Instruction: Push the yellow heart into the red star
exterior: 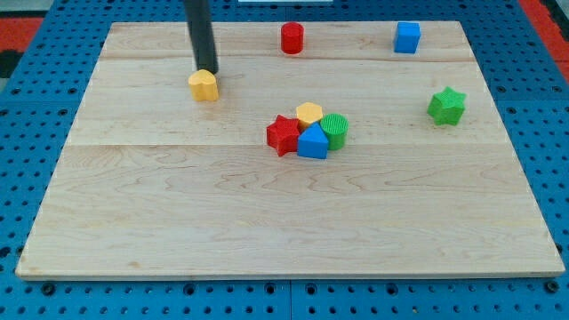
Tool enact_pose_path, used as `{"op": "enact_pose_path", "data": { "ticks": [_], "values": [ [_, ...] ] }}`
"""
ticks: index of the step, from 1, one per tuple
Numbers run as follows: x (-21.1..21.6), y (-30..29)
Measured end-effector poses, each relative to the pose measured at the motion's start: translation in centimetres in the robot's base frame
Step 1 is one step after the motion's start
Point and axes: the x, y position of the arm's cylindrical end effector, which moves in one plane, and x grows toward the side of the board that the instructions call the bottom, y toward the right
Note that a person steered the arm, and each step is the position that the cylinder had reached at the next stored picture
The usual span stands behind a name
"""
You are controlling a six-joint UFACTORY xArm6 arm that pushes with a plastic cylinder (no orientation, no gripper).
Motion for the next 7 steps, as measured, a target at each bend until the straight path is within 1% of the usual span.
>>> {"op": "enact_pose_path", "data": {
  "ticks": [1,2,5,6,7],
  "values": [
    [0.0,-2.0],
    [1.6,-1.0],
    [7.8,5.2],
    [8.7,6.1],
    [8.7,1.1]
  ]
}}
